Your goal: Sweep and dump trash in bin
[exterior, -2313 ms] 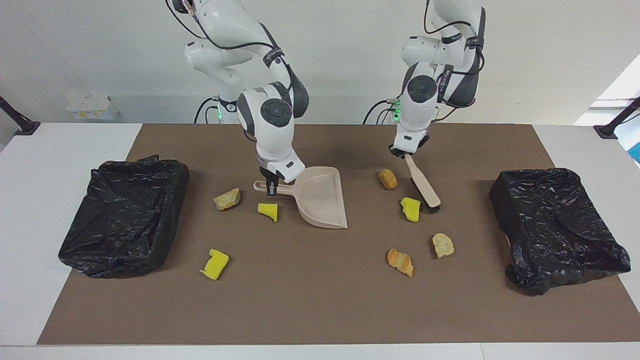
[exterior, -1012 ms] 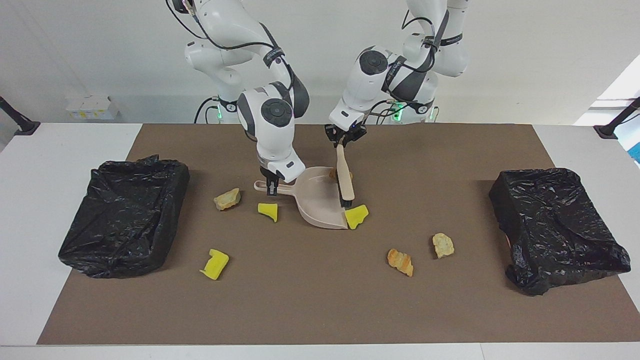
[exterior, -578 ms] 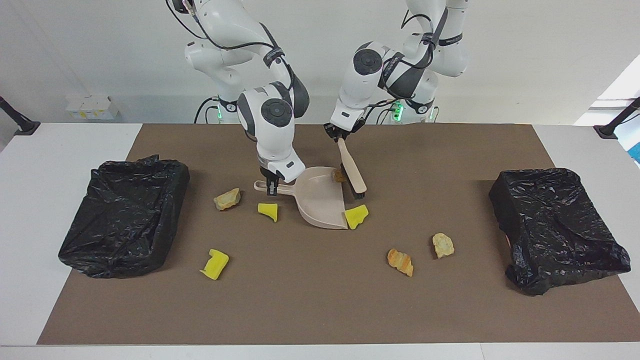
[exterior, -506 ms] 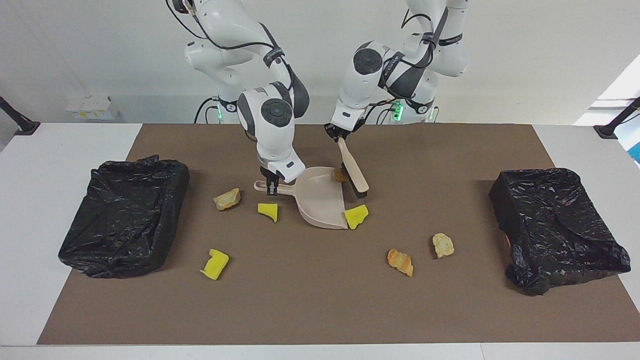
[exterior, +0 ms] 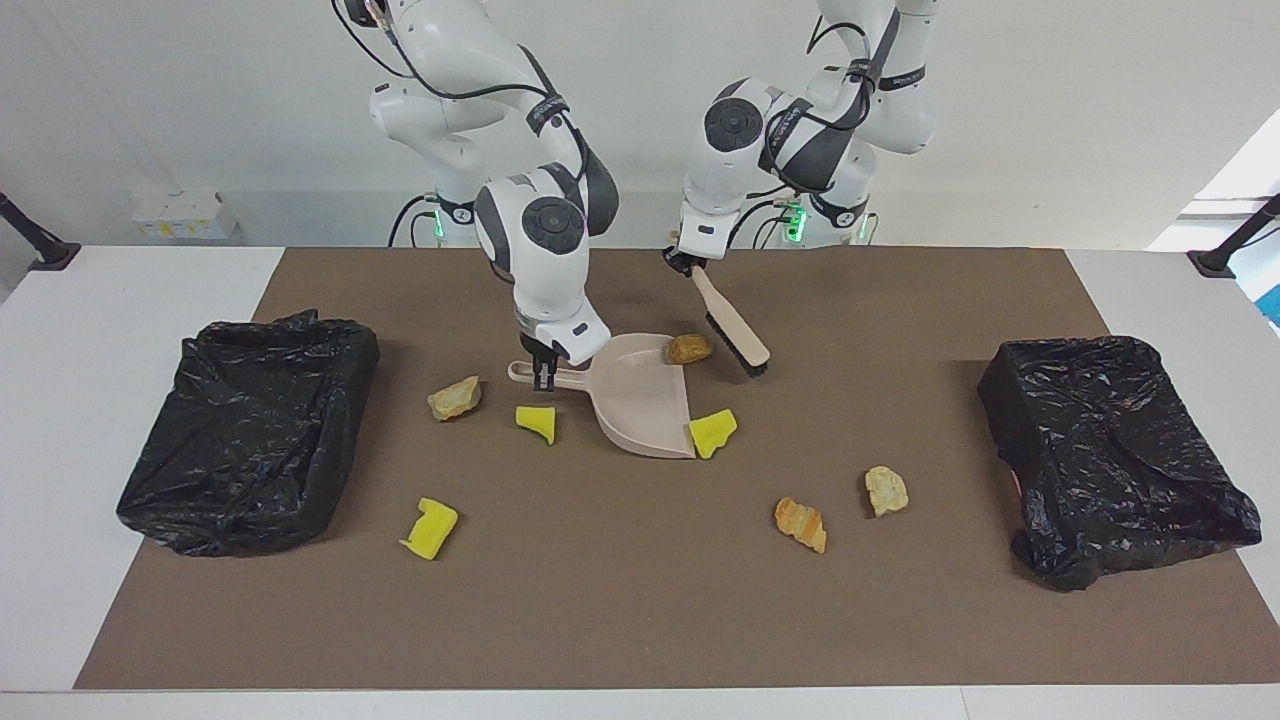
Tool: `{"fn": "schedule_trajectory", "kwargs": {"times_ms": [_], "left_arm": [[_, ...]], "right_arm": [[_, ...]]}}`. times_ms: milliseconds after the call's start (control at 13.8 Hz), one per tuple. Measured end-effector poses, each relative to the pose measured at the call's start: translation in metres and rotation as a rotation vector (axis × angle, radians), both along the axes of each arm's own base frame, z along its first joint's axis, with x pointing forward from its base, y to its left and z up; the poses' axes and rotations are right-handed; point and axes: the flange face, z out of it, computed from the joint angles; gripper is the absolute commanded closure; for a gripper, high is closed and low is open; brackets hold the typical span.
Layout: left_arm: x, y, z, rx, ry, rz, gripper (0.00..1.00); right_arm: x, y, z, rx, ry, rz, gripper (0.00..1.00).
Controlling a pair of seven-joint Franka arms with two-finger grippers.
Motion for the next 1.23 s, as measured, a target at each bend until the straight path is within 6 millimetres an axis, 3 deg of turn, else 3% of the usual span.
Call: {"fn": "schedule_trajectory", "kwargs": {"times_ms": [289, 506, 940, 1084, 1229], "left_arm": [[-0.017, -0.015, -0.024, -0.034, -0.009, -0.018, 1.00], [-0.019, -0.027, -0.026, -0.100, -0.045, -0.156, 1.00], [-0.001, -0.040, 0.005, -0.189, -0.109, -0.301, 1.00], [0.004, -0.036, 0.019, -0.192, -0.111, -0.335, 1.00], [0.024, -0.018, 0.024, -0.182, -0.128, -0.377, 1.00]], "right_arm": [[0.000, 0.000, 0.000, 0.000, 0.000, 0.000, 1.00], [0.000, 0.000, 0.000, 0.000, 0.000, 0.000, 1.00], [0.000, 0.000, 0.000, 0.000, 0.000, 0.000, 1.00], [0.000, 0.000, 0.000, 0.000, 0.000, 0.000, 1.00], [0.000, 0.000, 0.000, 0.000, 0.000, 0.000, 1.00]]}}
